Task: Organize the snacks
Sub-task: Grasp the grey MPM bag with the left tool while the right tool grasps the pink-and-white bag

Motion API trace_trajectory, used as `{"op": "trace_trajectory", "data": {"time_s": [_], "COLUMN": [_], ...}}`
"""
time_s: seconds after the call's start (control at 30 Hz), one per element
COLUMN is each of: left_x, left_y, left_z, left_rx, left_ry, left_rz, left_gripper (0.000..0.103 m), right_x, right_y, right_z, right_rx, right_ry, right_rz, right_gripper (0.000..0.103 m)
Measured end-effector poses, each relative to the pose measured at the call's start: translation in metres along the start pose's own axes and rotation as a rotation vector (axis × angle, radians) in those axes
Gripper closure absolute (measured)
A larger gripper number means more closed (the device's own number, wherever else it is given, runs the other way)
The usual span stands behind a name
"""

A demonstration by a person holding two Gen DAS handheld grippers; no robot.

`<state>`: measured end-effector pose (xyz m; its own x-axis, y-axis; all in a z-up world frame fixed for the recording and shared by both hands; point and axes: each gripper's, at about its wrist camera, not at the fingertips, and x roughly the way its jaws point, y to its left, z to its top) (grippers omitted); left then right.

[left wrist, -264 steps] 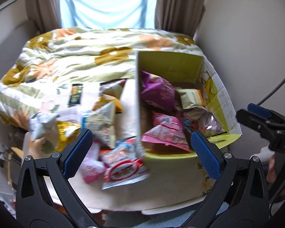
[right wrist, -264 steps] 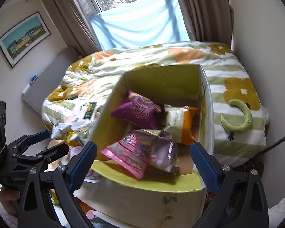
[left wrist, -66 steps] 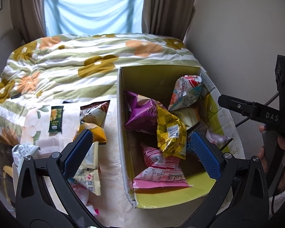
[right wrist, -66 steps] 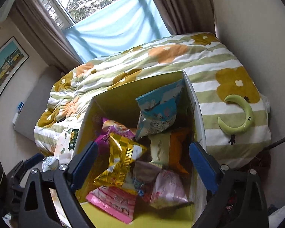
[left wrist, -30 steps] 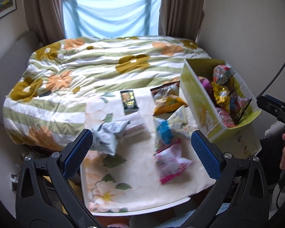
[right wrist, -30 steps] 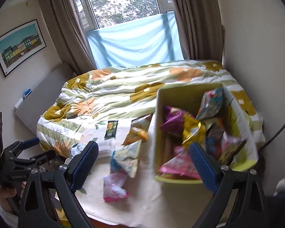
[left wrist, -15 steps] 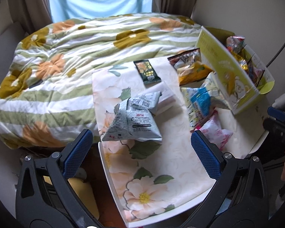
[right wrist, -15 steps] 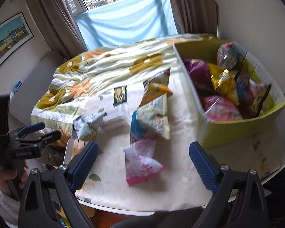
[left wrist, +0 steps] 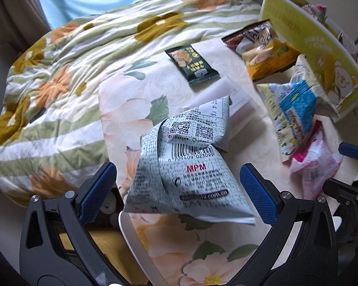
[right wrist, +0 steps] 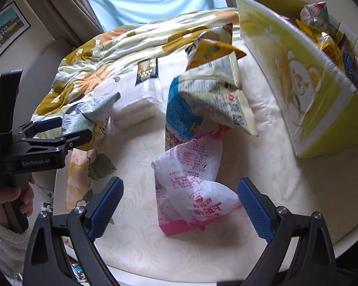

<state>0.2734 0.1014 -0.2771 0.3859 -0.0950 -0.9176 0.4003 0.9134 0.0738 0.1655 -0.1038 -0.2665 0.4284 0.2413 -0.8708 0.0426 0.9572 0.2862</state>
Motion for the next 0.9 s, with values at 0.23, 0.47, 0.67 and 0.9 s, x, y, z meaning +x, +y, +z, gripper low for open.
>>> {"op": "trace_trajectory", "data": {"time_s": [0.23, 0.47, 0.67, 0.9], "left_x": [0.02, 0.022, 0.018, 0.003], "left_y": [-0.006, -0.004, -0.001, 0.0], "left_z": [0.004, 0.003, -0.004, -0.013], "left_rx": [0.049, 0.056, 0.036, -0.016], "left_ry": [0.044, 0.064, 0.063, 0.047], "left_rz": [0.012, -0.002, -0.01, -0.038], "left_gripper": [0.016, 0.033, 0.036, 0.037], "right_x": [0.014, 0.018, 0.022, 0.03], "right_y": [-0.005, -0.008, -0.004, 0.002], "right_z": [0.0, 0.0, 0.001, 0.001], "right_rx": [-0.012, -0.029, -0.062, -0.124], "right_ry": [0.037, 0.046, 0.045, 0.045], "right_rz": [-0.016, -0.034, -0.049, -0.095], "right_gripper": [0.008, 0.008, 0.008, 0.008]}}
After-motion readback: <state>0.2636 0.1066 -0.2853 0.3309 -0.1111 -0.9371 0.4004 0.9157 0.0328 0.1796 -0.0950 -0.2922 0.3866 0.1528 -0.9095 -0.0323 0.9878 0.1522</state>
